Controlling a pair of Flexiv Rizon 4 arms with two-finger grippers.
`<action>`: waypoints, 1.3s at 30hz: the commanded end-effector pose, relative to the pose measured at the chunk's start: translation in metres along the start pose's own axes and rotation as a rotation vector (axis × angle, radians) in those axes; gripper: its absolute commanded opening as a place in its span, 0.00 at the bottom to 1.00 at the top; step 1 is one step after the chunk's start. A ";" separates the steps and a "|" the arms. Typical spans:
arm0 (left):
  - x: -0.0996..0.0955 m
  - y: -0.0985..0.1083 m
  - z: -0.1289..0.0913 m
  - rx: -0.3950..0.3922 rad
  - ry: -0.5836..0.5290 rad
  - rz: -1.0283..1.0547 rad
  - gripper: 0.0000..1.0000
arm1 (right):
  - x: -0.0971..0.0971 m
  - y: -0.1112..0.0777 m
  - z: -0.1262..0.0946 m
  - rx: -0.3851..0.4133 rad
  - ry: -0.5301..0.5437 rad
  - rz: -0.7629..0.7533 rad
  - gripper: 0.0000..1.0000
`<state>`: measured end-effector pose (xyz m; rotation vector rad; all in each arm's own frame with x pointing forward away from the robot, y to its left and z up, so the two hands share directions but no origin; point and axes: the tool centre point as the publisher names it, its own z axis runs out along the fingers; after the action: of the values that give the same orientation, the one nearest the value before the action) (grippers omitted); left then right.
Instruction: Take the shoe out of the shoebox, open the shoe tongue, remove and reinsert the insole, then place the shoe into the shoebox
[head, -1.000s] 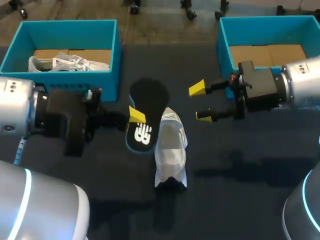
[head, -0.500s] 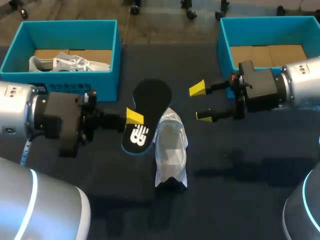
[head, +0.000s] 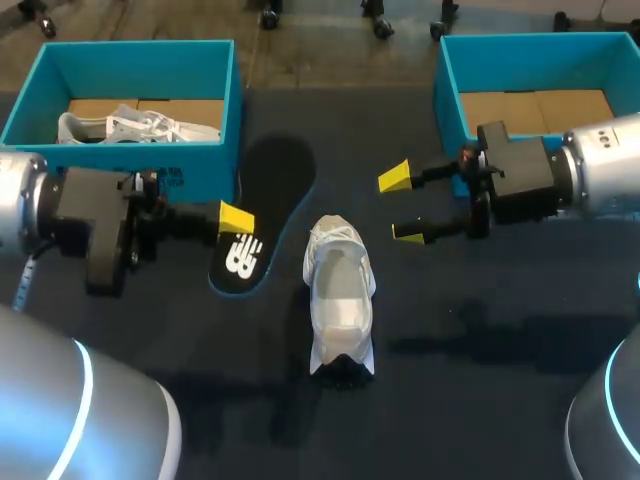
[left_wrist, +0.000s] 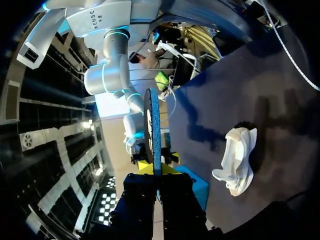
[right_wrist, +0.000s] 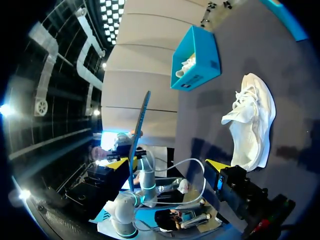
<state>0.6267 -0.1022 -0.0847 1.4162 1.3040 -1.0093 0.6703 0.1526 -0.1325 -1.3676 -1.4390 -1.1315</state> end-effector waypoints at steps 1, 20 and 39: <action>-0.004 0.012 0.003 0.073 0.021 -0.001 0.00 | 0.000 -0.001 0.001 -0.002 -0.001 0.000 1.00; -0.004 0.012 0.003 0.073 0.021 -0.001 0.00 | 0.000 -0.001 0.001 -0.002 -0.001 0.000 1.00; 0.001 0.010 0.008 0.063 0.052 0.065 0.00 | 0.000 -0.001 0.001 -0.002 -0.001 0.000 1.00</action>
<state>0.6374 -0.1053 -0.0839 1.5193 1.2749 -1.0134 0.6702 0.1527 -0.1324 -1.3676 -1.4390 -1.1314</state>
